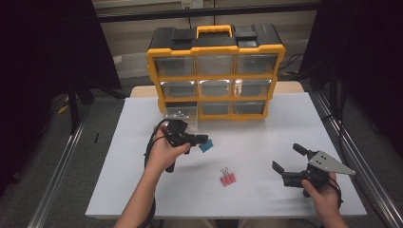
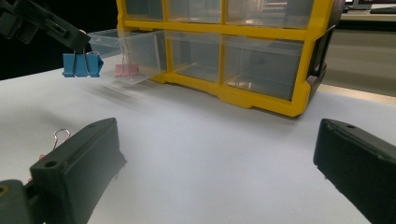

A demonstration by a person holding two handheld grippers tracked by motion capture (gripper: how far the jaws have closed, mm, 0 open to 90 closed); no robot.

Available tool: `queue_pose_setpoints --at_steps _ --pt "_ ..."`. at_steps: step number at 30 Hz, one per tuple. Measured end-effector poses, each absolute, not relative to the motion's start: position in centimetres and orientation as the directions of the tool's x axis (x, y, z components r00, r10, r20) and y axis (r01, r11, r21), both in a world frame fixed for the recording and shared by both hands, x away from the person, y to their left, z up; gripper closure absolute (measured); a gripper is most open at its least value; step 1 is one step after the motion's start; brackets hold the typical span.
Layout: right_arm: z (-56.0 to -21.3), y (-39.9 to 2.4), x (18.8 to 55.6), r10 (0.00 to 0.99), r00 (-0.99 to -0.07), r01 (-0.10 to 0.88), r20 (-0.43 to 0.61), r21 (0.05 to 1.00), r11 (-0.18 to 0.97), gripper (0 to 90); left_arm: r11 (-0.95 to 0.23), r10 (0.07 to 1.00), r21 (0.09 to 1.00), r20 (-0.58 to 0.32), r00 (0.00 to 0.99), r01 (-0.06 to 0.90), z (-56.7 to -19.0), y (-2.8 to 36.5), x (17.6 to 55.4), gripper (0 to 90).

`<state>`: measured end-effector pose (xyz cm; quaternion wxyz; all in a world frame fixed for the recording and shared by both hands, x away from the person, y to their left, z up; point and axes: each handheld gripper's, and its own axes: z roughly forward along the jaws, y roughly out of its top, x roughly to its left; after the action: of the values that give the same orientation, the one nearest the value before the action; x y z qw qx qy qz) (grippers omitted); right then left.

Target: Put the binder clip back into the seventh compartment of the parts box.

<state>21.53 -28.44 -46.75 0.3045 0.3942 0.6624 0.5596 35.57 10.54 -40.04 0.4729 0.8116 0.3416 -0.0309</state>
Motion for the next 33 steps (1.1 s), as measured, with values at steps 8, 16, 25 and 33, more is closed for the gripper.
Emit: queue_pose_setpoints --at_steps 8,16,25,33 --pt "-46.7 -28.5 21.5 0.863 -0.505 0.181 0.037 0.981 0.064 0.5 -0.319 0.531 0.746 -0.37 0.762 0.584 -39.5 10.7 35.9 89.4" --pt "-46.7 -28.5 21.5 0.861 -0.507 0.18 0.038 0.982 0.063 0.5 -0.31 0.548 0.743 -0.371 0.75 0.593 -39.0 10.9 36.4 89.4" --pt "-46.7 -28.5 21.5 0.859 -0.511 0.18 0.035 0.981 0.067 0.6 -0.299 0.556 0.747 -0.369 0.744 0.594 -38.4 11.2 36.9 89.4" --pt "-46.7 -28.5 21.5 0.859 -0.51 0.185 0.043 0.981 0.061 0.6 -0.304 0.561 0.747 -0.361 0.745 0.591 -37.9 11.5 37.3 89.3"
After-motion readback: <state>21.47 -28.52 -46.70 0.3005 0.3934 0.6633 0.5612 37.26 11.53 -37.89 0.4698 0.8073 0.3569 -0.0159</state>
